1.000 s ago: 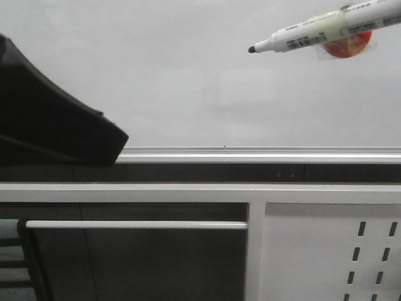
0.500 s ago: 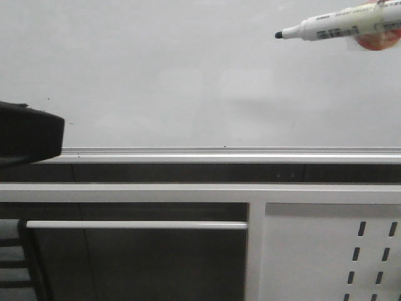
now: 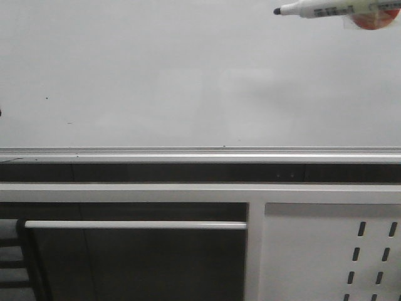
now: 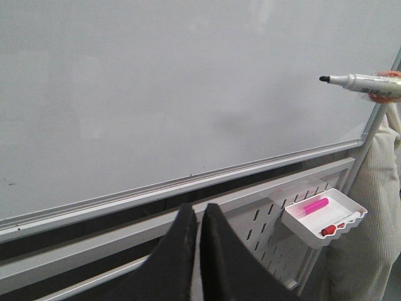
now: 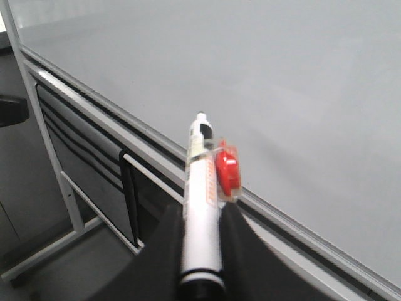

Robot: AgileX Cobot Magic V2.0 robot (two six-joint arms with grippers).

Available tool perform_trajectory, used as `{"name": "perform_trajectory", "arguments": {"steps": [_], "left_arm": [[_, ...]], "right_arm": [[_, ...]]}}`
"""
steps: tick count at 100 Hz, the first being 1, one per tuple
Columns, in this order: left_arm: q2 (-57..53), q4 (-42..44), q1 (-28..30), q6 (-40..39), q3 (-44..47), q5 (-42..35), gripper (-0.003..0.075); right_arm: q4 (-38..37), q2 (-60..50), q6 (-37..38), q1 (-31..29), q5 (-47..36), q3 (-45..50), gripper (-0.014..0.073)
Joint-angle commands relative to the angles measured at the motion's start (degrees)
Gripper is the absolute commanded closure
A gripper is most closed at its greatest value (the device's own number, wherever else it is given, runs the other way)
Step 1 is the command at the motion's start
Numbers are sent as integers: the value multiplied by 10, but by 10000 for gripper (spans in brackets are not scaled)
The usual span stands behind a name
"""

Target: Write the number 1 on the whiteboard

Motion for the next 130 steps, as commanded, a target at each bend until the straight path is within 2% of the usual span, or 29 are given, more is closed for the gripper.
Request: {"name": "perform_trajectory", "arguments": {"steps": [1,67,130], "left_arm": [[-2,1,-4,1,-11,-55,738],[0,-2,-4,17,-11,-64,738],[0,-23,-4,36,-11,-65,738]], "right_arm": [[22,2,-10,1,-55,-12,662],[23,44,-24,1,-146,-12,662],[27,91,-24,1,-167,-27,662]]}}
